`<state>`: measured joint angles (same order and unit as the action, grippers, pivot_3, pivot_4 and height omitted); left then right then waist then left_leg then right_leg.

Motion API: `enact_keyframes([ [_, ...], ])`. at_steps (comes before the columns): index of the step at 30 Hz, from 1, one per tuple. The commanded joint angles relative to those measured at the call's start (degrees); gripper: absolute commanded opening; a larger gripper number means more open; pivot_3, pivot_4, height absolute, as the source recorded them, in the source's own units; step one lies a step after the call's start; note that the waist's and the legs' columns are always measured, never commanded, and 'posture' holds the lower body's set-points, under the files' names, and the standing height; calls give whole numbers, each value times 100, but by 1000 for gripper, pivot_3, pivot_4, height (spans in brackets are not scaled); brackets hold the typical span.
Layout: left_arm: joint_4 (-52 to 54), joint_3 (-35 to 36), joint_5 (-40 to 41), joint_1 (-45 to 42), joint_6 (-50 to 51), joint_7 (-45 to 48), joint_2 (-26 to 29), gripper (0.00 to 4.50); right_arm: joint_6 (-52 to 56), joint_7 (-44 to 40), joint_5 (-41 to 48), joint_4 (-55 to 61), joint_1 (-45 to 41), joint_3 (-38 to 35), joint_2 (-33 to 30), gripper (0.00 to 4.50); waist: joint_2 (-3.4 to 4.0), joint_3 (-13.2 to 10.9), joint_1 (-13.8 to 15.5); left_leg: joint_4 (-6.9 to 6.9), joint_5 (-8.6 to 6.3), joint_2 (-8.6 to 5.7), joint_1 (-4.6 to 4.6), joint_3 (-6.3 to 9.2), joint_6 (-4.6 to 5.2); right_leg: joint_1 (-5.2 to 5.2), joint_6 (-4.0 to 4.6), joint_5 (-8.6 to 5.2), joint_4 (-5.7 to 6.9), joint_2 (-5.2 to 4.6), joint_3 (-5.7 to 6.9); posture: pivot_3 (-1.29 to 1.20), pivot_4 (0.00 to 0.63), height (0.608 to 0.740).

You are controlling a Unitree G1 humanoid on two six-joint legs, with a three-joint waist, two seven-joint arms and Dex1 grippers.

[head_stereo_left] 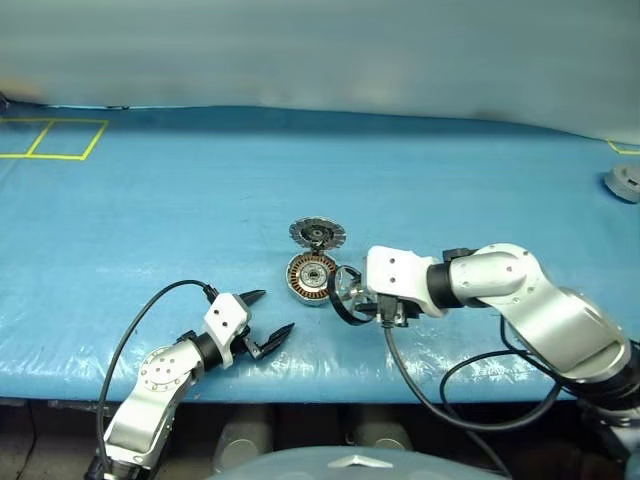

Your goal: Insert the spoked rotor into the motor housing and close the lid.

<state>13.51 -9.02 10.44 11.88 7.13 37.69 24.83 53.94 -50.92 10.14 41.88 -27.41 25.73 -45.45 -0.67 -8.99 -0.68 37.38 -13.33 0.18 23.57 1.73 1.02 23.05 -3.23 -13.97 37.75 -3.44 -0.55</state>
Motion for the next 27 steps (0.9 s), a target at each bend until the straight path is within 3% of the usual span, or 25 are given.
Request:
enact_keyframes([
  [1,206,80,92,-13,-53,28,2,4500,-23,523,-281,14,-205,236,431,1650,0,0,3,0,0,0,0,0,0,1,3,2,0,0,0,0,150,740],
  [11,178,101,55,-23,-346,26,-29,4500,-200,1092,-770,-641,-449,742,1120,1650,0,0,1,0,0,-6,1,2,0,0,18,12,-1,-3,0,0,150,740],
  [27,258,111,200,56,-521,81,-94,4500,-624,922,-1364,-1401,-526,964,1063,1650,1,0,-4,0,0,-7,0,2,1,-1,18,12,1,-2,1,0,150,740],
])
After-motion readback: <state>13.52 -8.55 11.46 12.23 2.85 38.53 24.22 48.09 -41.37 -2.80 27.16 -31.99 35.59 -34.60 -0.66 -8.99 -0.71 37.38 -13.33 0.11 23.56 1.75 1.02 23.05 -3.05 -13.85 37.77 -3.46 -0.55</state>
